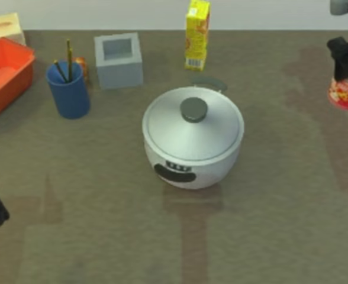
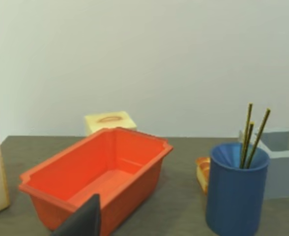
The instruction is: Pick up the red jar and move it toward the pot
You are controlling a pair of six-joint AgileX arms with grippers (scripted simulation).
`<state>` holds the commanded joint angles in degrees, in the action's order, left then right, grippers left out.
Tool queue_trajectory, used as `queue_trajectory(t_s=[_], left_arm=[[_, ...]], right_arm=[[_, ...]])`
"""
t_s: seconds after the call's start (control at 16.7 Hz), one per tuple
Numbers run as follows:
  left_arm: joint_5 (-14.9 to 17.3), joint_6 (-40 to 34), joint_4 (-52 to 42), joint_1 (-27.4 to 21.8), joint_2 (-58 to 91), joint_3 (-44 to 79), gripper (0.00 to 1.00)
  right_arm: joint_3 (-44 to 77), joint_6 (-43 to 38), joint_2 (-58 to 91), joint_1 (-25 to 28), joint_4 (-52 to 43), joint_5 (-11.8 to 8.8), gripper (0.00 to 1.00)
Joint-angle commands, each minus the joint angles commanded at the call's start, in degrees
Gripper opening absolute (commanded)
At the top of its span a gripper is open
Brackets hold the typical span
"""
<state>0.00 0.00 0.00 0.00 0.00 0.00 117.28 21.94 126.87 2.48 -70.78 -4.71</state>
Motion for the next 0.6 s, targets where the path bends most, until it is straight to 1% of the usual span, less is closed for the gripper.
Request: queue_trajectory(t_s=[0.18,0.48,0.6], left_arm=[[0.0,0.0,0.0,0.0,0.0,0.0,1.0],[0.0,0.0,0.0,0.0,0.0,0.0,1.0],[0.0,0.0,0.0,0.0,0.0,0.0,1.0]], right_arm=[[-4.44,-0.04,-4.32,0.17,0.48,-0.05,0.0],[-4.55,-0.27,-4.38,-0.1,0.45,-0.04,0.0],[-5.73,-2.19,-4.54,0.82,1.21,0.43,0.0]])
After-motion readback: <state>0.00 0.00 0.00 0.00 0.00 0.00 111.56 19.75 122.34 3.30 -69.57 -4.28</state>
